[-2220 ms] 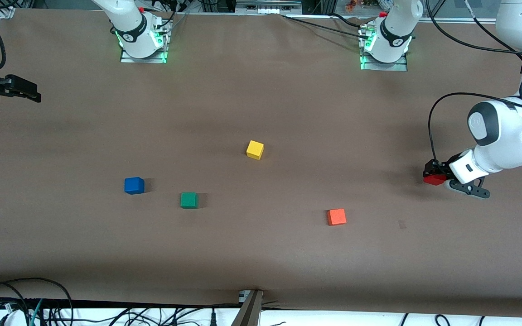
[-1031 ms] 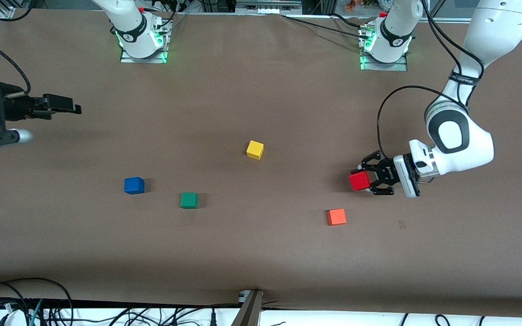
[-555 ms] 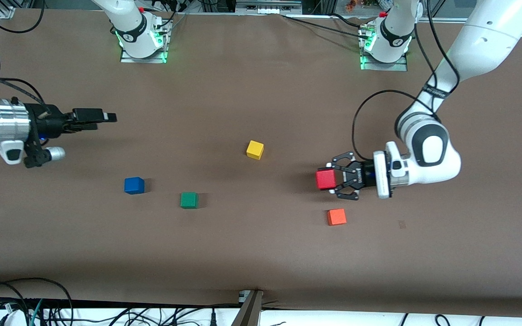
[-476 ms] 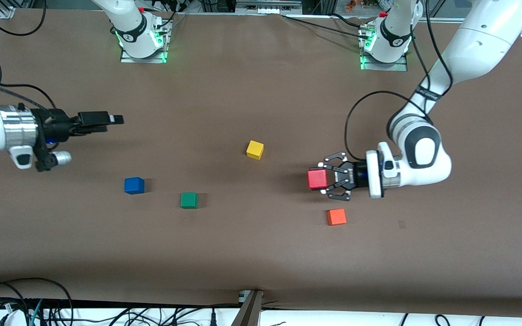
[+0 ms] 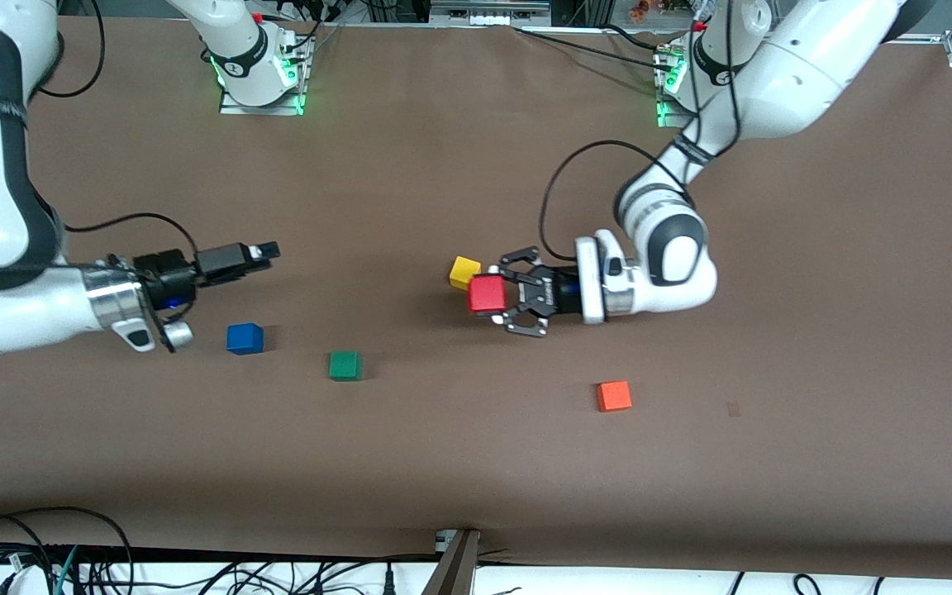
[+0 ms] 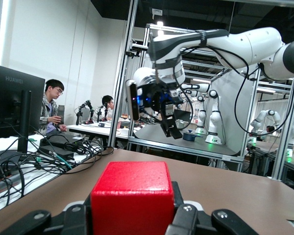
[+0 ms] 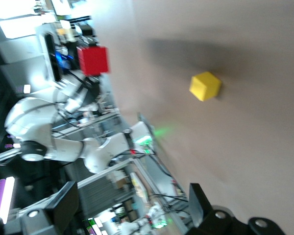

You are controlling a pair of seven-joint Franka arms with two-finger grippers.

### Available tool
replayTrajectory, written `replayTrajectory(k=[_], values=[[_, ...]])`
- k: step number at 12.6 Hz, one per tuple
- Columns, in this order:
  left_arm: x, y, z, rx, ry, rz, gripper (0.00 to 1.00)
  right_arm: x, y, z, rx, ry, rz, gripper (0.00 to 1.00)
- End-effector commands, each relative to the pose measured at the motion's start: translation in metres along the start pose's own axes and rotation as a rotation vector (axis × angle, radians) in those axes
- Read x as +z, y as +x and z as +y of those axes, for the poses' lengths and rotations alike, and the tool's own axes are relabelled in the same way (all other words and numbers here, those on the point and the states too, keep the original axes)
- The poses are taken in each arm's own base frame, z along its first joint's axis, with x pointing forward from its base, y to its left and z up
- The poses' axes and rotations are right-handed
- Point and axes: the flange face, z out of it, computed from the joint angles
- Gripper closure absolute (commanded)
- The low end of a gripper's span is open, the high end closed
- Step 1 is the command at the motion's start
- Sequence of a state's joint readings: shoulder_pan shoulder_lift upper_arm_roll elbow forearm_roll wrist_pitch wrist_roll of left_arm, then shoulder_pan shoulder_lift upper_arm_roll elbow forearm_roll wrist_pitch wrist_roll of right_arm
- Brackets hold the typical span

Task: Pass red block to right arm, stack on blue
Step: 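Lift the red cube with the left gripper while the right gripper approaches, then close the right gripper on the red cube held by the left gripper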

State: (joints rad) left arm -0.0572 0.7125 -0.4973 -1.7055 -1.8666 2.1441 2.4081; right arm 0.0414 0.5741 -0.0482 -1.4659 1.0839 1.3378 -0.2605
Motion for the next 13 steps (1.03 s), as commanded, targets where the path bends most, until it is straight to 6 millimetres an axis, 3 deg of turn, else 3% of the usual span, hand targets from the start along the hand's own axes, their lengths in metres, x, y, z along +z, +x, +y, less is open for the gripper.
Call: replayTrajectory(k=[1, 3, 8, 13], values=[[0.042, -0.013, 0.017, 0.061, 0.079, 0.071, 0.92, 0.028, 0.017, 0.003, -0.011, 0.133, 0.013, 0.0], [0.056, -0.026, 0.025, 0.037, 0.094, 0.088, 0.92, 0.048, 0.03, 0.002, -0.036, 0.147, 0.052, 0.0], [0.071, -0.023, 0.022, 0.026, 0.128, 0.122, 0.93, 0.103, 0.044, 0.014, -0.045, 0.142, 0.103, 0.0], [0.073, -0.023, 0.023, 0.025, 0.131, 0.114, 0.93, 0.14, 0.055, -0.004, -0.055, 0.145, 0.165, 0.0]])
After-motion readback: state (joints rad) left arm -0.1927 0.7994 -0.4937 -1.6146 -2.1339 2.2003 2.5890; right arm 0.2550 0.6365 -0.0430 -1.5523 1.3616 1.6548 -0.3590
